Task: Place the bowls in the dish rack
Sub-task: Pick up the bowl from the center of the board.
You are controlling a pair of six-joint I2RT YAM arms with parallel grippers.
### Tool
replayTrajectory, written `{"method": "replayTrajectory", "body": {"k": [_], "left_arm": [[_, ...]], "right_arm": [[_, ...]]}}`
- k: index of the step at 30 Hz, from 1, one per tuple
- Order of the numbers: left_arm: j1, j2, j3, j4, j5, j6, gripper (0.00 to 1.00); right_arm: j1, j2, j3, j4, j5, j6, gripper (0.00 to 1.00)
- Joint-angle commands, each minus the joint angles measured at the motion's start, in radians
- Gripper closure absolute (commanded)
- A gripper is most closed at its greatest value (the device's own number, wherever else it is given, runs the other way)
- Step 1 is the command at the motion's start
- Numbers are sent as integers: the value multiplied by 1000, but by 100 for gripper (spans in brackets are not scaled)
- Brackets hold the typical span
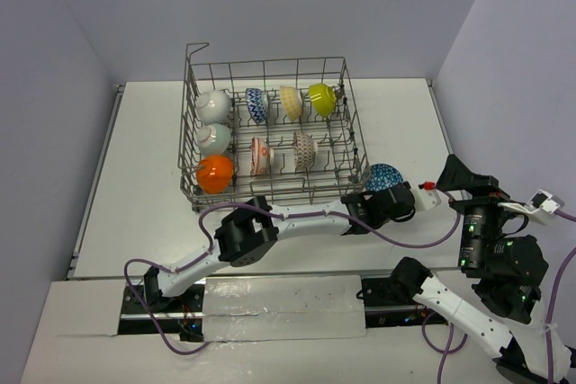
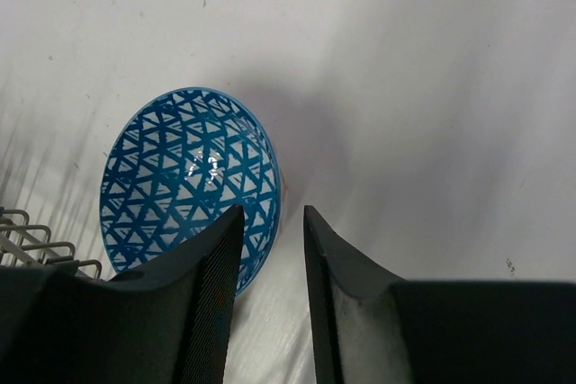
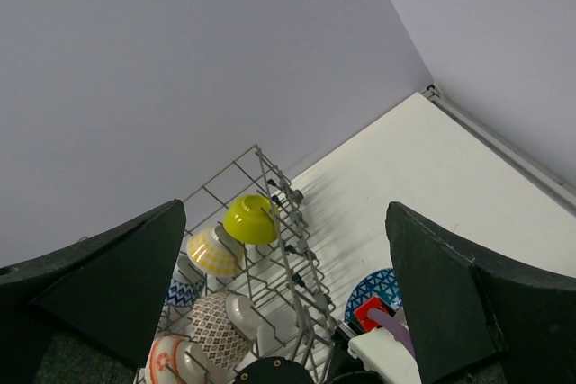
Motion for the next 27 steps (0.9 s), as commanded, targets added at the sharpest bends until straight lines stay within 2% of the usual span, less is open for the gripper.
{"method": "replayTrajectory", "body": {"k": [1,11,14,22,27], "left_arm": [[-1,37,56,-20,6,2,63],[11,57,59,-21,14,-12,66],[13,61,60,-24,12,-12,73],[13,55,56,-6,-20,-1,73],[7,31,34,14,-54,10,83]], "right_arm": [[15,-15,-7,33,32,-7,0],[21,-13,-7,33,39,-8,0],[21,-13,-7,32,42,-8,0],[24,-15,-8,32,45,-8,0],[24,-13,-7,32,45,-10,0]]}}
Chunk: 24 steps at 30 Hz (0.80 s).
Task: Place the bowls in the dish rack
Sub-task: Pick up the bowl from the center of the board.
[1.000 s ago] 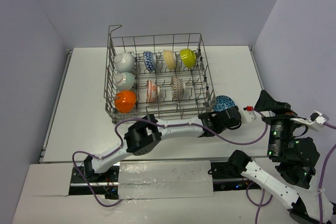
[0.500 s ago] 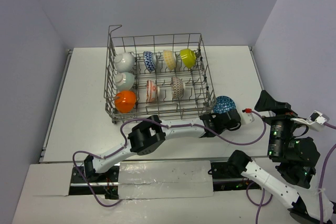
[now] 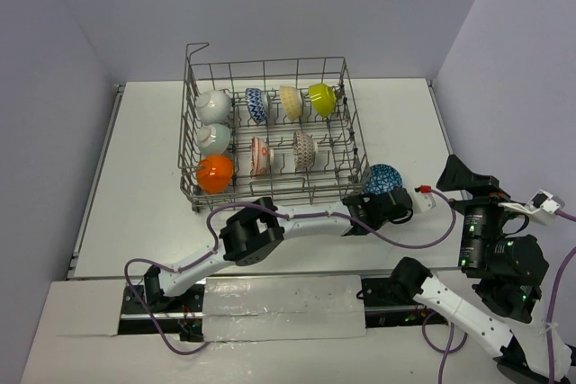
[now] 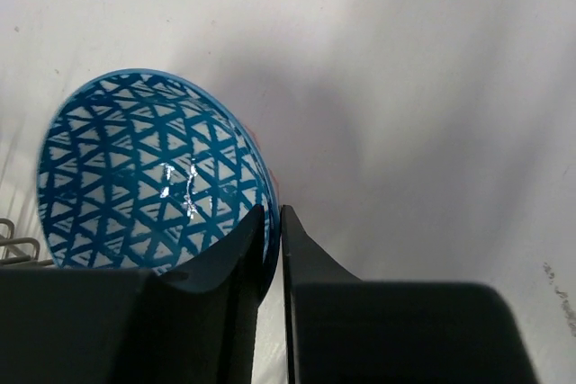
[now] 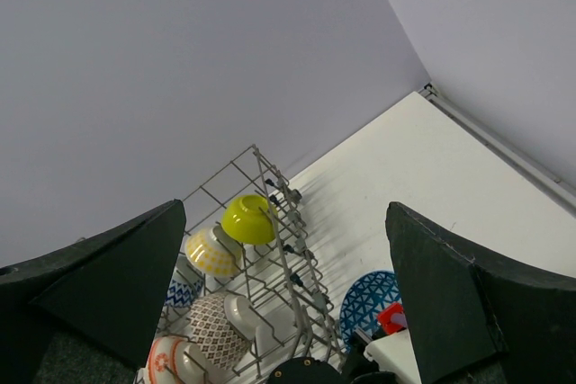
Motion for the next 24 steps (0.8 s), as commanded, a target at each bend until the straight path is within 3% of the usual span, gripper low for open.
{"method": "replayTrajectory", "body": {"k": [1,5,13,20,24], "left_arm": [[-5,-37,9,32,-43,9,85],[-5,-68,-19,51,-33,1,99],[-5,-100,-22,34,-10,-20,100],[-5,-235,-181,118,78,-20,100],[-5,-255,-169,86,122,-28,100]], "right_arm": [[12,-12,-7,31,28,-5,0],[12,-13,-7,31,28,-5,0],[13,-15,-7,31,30,-5,0],[13,-12,-5,33,31,-8,0],[15,-18,-5,35,39,-8,1]]}}
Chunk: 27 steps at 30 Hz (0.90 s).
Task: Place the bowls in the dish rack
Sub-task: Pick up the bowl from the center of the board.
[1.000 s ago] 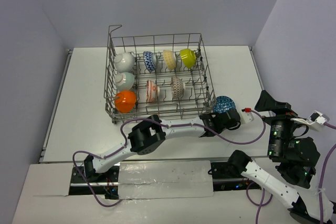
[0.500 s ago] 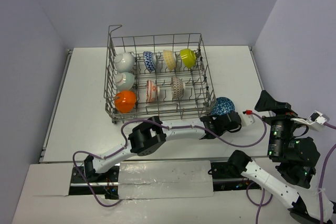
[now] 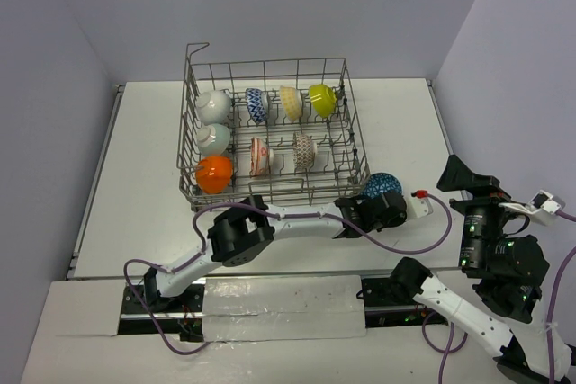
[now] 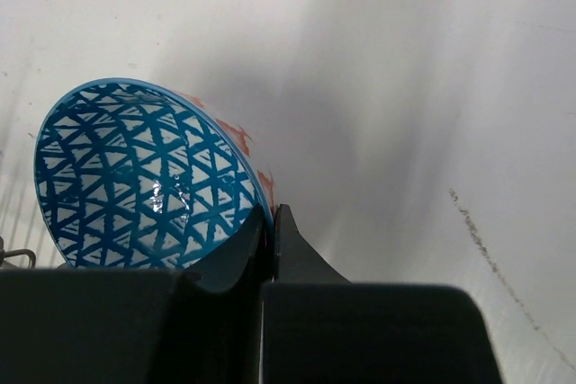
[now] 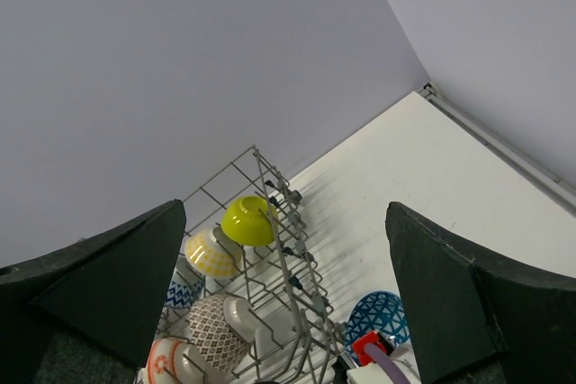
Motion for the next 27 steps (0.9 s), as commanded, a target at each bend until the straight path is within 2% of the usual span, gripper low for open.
{"method": "replayTrajectory", "body": {"k": [1,5,10,18,27], "left_arm": [[7,-129,6,43,-4,8,100],[-1,-149,-13,54,-36,40,100],[-13,-187,-48,71,-8,48,100],[-32,-347,-272,336,51,82,100],[-78,-358,-243,356,102,160,100]], "right_arm": [[12,-16,-7,33,35,-7,0],[13,-10,-7,33,34,-10,0],[15,-11,-5,33,38,-10,0],[19,-25,-7,33,34,-3,1],[31,-34,-8,35,52,-7,1]]}}
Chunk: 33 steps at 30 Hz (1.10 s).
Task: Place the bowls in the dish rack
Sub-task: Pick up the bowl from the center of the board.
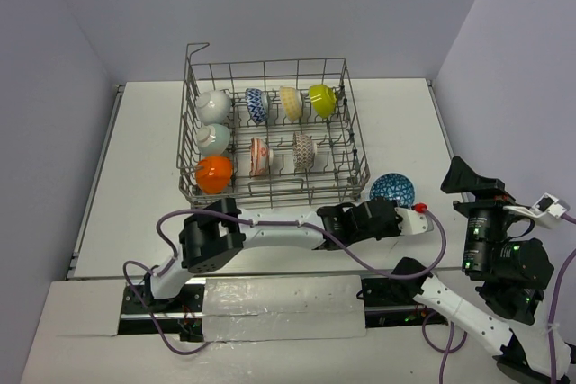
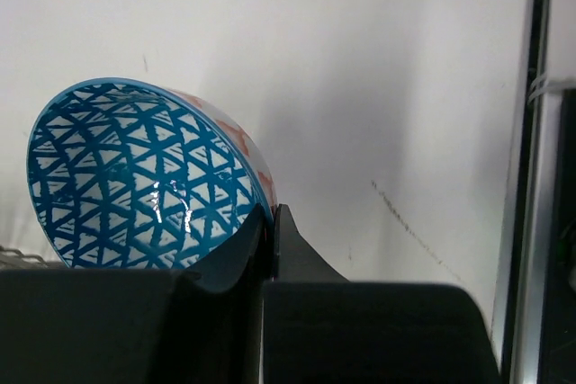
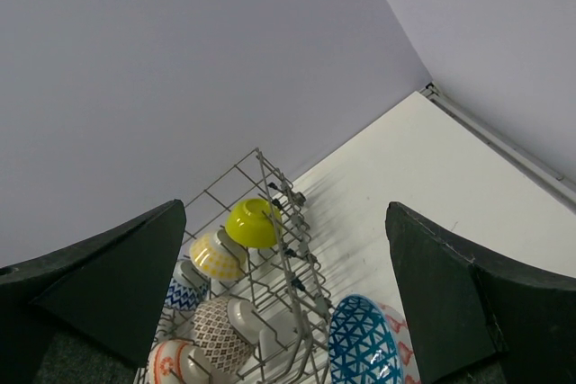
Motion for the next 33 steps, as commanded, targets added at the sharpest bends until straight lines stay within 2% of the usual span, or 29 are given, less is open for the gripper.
{"method": "replayTrajectory", "body": {"k": [1,12,19,27,33], "left_arm": [[-24,-109,45,151,15,67,100],[-48,-169,11,218,16,72,100],[-57,-238,-69,302,-53,90,100],[-57,-309,-128,350,-192,137,100],[-8,-387,-193,381,-212,60,100]], "right_arm": [[16,-8,-10,33,35,-5,1],[47,-16,-7,36,65,-13,1],[54,-16,-8,36,70,-13,1],[57,-8,-7,36,71,-13,1],[59,4,-7,38,68,-13,1]]}}
